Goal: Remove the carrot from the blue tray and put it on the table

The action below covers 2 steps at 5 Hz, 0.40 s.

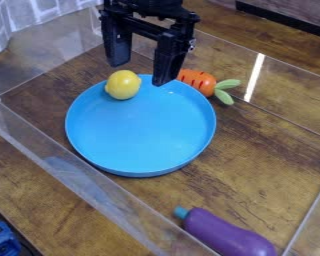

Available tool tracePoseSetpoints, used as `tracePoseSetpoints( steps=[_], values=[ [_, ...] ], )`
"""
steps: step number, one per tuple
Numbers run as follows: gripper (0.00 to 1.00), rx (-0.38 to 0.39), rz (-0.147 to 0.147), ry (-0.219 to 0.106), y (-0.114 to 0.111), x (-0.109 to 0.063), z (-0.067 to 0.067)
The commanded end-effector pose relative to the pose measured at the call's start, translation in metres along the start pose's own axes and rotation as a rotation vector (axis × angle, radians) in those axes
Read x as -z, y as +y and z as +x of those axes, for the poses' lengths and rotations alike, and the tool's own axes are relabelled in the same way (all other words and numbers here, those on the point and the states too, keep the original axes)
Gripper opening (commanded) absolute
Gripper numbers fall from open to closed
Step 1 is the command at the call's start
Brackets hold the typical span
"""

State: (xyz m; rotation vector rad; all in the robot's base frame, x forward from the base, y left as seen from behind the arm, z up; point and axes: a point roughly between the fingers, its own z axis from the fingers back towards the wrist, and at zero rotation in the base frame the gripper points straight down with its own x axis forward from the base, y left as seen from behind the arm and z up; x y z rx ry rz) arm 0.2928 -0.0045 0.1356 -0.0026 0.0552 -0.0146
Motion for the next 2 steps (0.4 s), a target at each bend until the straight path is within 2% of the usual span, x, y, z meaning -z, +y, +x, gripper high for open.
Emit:
tracePoseSetpoints(
  steps=[1, 2],
  values=[
    [1.0, 0.044, 0.002, 0.009, -0.002, 0.006, 0.005],
    [1.0, 0.18, 0.009, -0.005, -0.006, 0.013, 0.025]
  ],
)
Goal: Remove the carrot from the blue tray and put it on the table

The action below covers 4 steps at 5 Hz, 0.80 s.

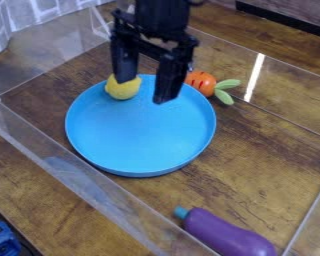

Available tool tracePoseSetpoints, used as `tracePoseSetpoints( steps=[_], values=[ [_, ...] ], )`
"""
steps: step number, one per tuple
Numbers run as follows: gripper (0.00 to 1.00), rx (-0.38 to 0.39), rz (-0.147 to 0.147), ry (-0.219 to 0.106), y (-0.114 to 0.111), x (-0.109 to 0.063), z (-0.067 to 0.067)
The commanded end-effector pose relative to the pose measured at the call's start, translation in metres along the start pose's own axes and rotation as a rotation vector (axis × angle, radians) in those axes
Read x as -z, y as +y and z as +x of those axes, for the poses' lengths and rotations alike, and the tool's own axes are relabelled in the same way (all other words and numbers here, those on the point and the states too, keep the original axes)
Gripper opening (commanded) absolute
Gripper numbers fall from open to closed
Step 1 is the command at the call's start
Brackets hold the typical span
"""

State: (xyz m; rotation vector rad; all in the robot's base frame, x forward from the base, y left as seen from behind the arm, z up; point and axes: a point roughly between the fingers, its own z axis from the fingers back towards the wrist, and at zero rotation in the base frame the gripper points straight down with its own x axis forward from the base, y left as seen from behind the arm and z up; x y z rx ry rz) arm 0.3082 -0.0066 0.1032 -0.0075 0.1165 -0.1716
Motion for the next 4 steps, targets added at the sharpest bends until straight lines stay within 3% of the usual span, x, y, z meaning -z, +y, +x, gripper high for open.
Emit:
tracePoseSetpoints(
  steps=[1, 4],
  values=[
    [1.0, 0.131, 0.029, -0.077, -0.004, -0.015, 0.023],
    [1.0, 0.278, 0.087, -0.116, 0.0, -0.005, 0.061]
  ],
)
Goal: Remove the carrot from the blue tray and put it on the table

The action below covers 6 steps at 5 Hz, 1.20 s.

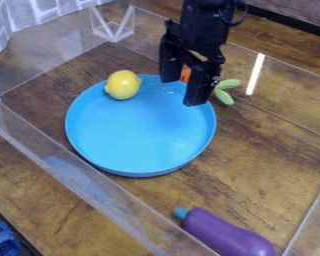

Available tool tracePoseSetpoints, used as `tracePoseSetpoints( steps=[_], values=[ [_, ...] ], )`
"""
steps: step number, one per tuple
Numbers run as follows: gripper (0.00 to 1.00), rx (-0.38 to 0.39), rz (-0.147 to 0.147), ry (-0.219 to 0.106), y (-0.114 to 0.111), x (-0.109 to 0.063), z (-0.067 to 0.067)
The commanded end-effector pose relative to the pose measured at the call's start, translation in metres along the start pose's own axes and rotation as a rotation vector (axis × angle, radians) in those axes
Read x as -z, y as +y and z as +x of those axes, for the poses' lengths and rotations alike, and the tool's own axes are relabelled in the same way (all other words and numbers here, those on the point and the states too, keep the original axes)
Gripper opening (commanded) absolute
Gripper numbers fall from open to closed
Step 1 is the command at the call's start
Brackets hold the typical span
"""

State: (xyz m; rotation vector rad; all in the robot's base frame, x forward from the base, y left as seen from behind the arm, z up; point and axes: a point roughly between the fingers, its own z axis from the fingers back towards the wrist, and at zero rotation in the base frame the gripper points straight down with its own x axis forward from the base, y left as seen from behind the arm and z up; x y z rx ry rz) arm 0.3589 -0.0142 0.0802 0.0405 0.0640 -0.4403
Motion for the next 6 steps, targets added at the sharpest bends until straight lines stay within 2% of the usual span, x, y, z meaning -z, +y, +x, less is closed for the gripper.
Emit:
tracePoseSetpoints(
  steps=[1, 3, 6],
  values=[
    [1.0, 0.051, 0.044, -0.085, 0.007, -0.019, 0.02],
    [1.0, 0.078, 0.06, -0.104, 0.018, -0.012, 0.034],
    [1.0, 0.078, 0.066, -0.116, 0.033, 0.004, 0.053]
  ],
)
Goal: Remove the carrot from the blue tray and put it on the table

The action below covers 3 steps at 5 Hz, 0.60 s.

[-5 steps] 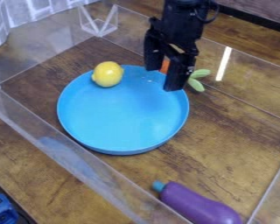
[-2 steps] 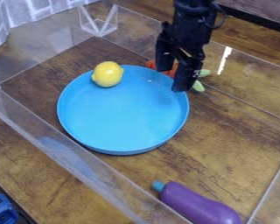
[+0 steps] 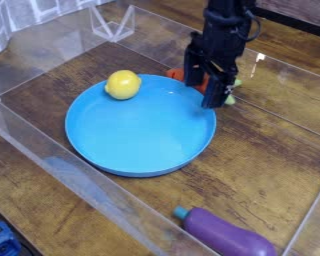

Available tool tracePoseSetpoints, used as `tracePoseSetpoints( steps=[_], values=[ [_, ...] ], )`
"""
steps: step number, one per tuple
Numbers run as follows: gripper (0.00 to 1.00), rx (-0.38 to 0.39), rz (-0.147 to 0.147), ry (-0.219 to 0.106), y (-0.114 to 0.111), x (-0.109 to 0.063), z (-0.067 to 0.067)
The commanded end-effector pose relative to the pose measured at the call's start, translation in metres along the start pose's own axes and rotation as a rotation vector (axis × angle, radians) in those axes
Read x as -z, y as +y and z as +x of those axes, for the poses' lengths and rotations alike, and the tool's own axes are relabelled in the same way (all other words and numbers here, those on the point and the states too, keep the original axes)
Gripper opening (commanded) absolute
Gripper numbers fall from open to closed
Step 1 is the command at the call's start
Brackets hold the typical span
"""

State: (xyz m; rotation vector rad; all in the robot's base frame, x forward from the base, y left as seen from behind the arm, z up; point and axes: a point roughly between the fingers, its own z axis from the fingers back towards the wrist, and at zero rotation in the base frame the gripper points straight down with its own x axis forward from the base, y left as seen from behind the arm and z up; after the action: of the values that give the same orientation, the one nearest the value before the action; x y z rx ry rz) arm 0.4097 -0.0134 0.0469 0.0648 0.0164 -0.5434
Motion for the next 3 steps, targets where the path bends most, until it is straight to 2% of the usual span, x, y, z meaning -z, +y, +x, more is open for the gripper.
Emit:
tracePoseSetpoints(
  steps=[1, 3],
  values=[
    [1.0, -0.028, 0.036, -0.073, 0.018, -0.019, 0.01],
    [1.0, -0.043, 0.044, -0.074, 0.028, -0.008, 0.019]
  ],
)
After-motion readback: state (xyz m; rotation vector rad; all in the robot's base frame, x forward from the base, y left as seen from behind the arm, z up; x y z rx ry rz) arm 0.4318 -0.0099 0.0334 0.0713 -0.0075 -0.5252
